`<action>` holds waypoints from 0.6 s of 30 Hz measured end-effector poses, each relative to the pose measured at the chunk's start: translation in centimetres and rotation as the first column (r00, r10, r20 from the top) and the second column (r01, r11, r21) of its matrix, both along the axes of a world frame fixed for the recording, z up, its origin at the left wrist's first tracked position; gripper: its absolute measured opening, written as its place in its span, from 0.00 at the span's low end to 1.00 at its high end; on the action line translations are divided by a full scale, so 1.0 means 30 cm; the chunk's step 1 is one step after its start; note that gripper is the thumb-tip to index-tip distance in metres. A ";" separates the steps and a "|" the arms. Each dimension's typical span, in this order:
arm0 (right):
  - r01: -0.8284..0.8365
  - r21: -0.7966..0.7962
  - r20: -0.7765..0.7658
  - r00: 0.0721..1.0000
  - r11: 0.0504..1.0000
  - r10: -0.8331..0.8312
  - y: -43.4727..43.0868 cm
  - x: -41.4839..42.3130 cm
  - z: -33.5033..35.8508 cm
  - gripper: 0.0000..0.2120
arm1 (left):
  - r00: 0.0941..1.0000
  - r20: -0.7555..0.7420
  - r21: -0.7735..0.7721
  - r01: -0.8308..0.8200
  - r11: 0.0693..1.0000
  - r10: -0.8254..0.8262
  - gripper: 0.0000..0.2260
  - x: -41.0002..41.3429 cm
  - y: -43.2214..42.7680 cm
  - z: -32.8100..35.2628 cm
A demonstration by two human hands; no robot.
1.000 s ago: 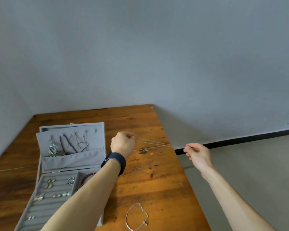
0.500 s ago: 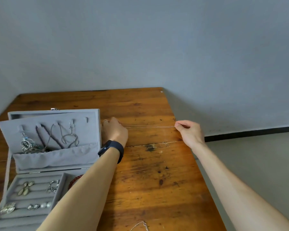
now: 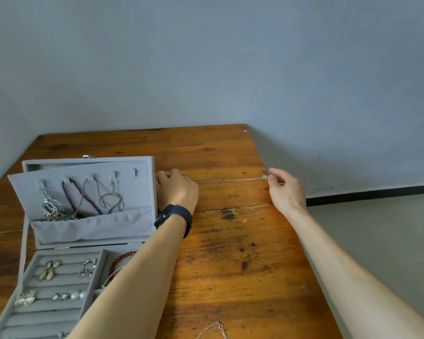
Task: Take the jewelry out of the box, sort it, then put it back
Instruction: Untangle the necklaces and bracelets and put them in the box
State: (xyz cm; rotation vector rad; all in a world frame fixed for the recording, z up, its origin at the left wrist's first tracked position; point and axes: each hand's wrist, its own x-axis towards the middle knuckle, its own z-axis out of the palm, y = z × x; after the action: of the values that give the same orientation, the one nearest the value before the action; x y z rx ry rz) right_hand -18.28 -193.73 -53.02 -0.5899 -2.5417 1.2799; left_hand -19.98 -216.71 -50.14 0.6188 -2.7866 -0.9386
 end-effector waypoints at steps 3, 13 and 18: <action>-0.012 0.012 -0.007 1.000 1.000 0.012 -0.010 0.071 0.017 0.14 | 0.996 -0.007 -0.081 0.086 0.993 -0.087 0.14 0.053 0.010 0.020; -0.126 0.327 -0.224 0.953 0.937 0.206 -0.180 0.622 0.174 0.13 | 0.852 0.014 -0.244 0.511 0.824 -0.524 0.24 0.509 0.062 0.106; -0.154 0.408 -0.299 0.909 0.900 0.291 -0.283 0.950 0.203 0.10 | 0.801 -0.021 -0.280 0.569 0.773 -0.598 0.22 0.790 -0.054 0.121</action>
State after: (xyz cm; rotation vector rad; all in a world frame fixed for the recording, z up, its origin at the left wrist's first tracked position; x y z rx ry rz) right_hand 10.23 -202.23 -46.94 0.0229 -2.4921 0.8220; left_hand 3.73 -218.33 -46.51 -0.3667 -2.9647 -0.6244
